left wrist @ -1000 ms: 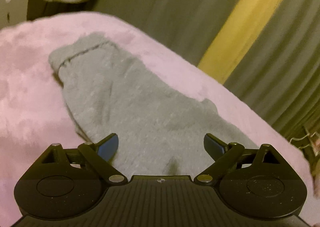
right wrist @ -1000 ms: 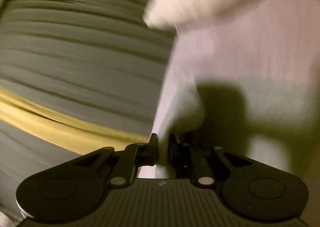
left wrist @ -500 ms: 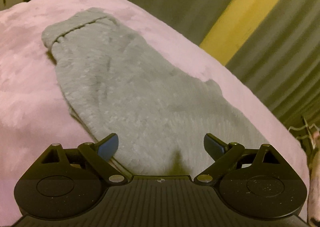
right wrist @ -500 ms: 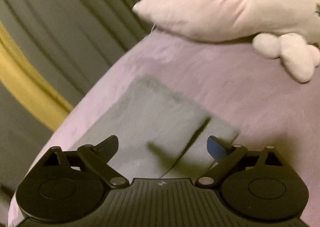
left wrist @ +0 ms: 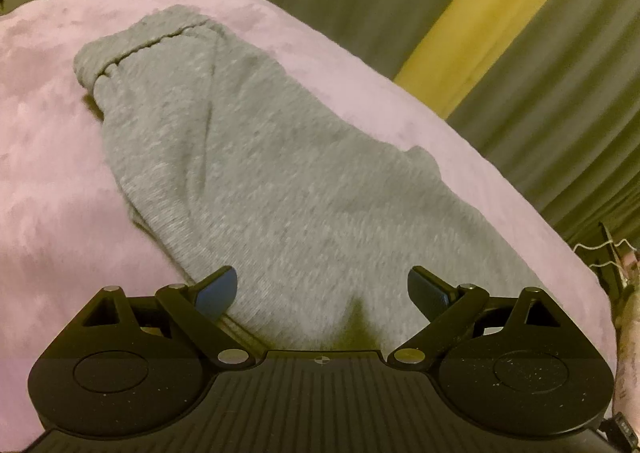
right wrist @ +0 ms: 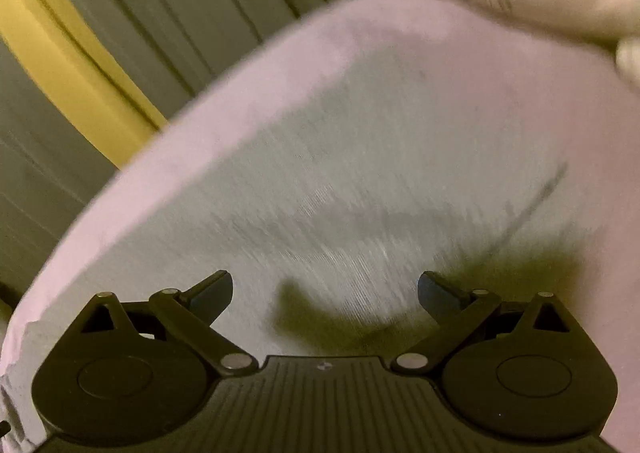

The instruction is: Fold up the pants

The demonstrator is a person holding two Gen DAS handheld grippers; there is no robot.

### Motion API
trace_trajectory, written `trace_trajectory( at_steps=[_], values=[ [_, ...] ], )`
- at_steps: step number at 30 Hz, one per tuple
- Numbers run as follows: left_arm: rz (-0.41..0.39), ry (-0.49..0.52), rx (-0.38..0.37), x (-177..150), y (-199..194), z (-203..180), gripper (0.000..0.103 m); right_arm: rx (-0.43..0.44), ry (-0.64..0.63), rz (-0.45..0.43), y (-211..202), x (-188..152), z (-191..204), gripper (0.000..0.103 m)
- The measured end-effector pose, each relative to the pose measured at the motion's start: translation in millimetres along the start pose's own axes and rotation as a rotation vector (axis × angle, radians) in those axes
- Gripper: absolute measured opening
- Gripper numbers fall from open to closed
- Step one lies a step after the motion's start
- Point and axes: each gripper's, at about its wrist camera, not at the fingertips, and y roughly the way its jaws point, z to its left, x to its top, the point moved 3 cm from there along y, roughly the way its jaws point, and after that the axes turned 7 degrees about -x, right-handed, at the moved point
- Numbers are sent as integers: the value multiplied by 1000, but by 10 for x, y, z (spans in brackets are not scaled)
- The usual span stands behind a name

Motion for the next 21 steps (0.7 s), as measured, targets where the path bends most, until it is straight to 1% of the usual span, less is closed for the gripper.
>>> trace_trajectory(
  at_steps=[1, 3, 5, 6, 9, 15, 21],
  values=[
    [3, -1, -1, 1, 7, 5, 96, 4, 20, 12, 32, -2, -40, 99],
    [10, -1, -3, 3, 24, 6, 96, 37, 62, -10, -16, 13, -90, 99],
    [18, -2, -3, 2, 43, -3, 96, 49, 55, 12, 1, 3, -106, 99],
    [23, 0, -3, 4, 50, -5, 96, 47, 23, 24, 3, 5, -86, 99],
    [27, 8, -4, 5, 62, -19, 96, -10, -112, 58, 78, 41, 52, 99],
    [30, 2, -4, 13, 67, -10, 96, -193, -379, 77, 192, -106, 436, 99],
    [30, 4, -12, 20, 65, -10, 96, -217, -407, 88, 174, -78, 477, 99]
  ],
)
